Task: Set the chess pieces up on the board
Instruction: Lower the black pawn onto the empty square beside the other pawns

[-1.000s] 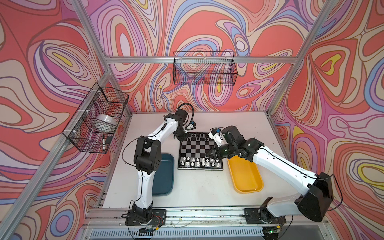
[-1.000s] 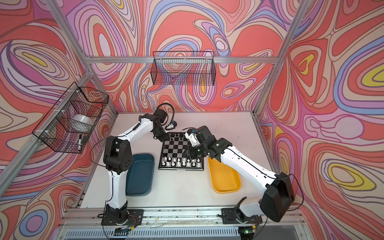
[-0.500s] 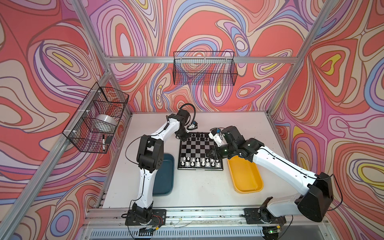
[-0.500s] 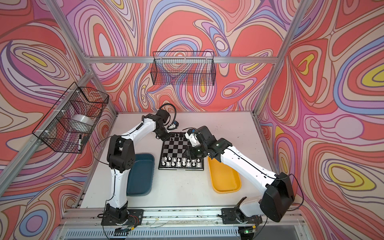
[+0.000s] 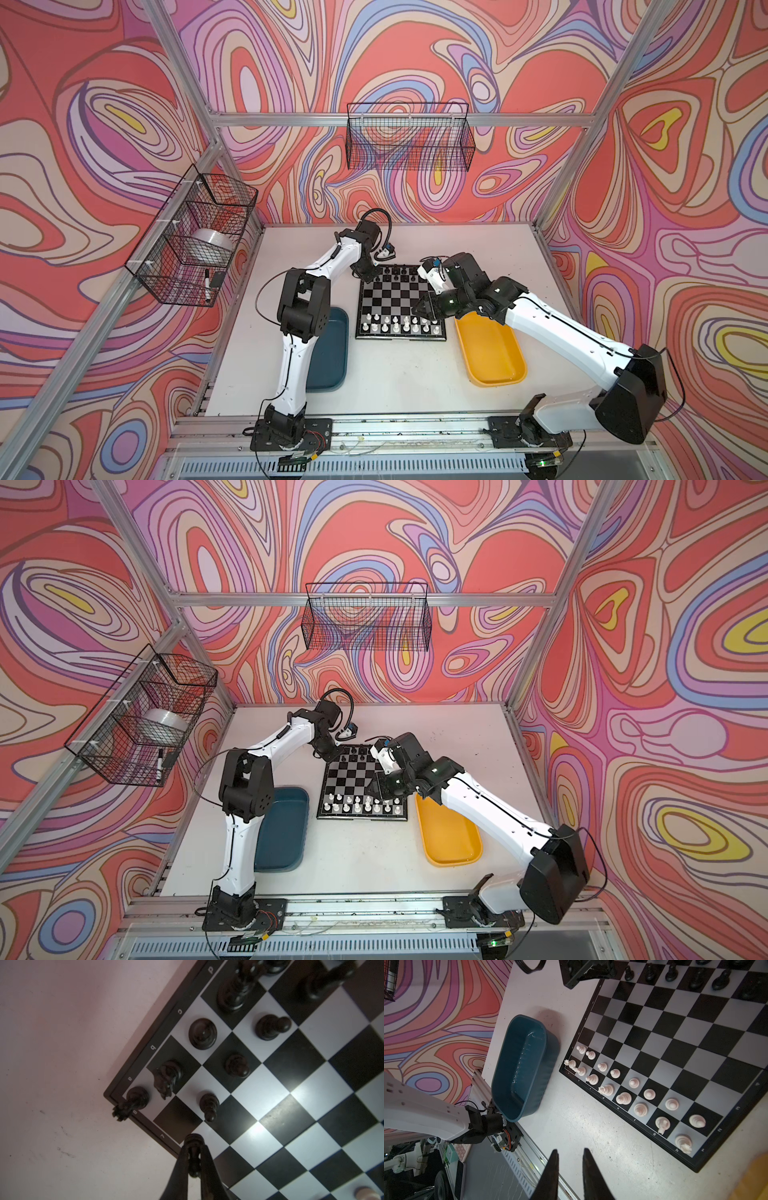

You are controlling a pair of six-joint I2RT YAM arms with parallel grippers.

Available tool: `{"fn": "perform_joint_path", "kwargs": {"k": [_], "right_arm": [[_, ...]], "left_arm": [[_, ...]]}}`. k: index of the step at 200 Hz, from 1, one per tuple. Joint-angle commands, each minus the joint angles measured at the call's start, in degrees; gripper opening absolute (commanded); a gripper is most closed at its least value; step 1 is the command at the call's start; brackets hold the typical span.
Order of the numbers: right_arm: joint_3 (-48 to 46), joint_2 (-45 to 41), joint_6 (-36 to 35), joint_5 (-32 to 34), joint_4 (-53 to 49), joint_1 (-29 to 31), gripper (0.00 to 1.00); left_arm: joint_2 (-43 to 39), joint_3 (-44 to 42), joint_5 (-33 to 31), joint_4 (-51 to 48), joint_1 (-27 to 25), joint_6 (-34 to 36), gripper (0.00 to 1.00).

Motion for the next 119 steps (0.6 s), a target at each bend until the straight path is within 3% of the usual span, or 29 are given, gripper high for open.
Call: {"fn": "perform_joint_path", "kwargs": {"k": [1,119], "right_arm": [[-0.6,-0.8,-0.2,0.9,0.2,-0.2,0.21],[-0.3,0.3,-0.4,0.8,0.3,-0.2,0.21]], "left_arm": [[1.2,1.3,-1.0,0.7,-0.4,0.0,0.14],[3.0,1.7,-2.2,2.2,-0.4,0.2,0.15]]}}
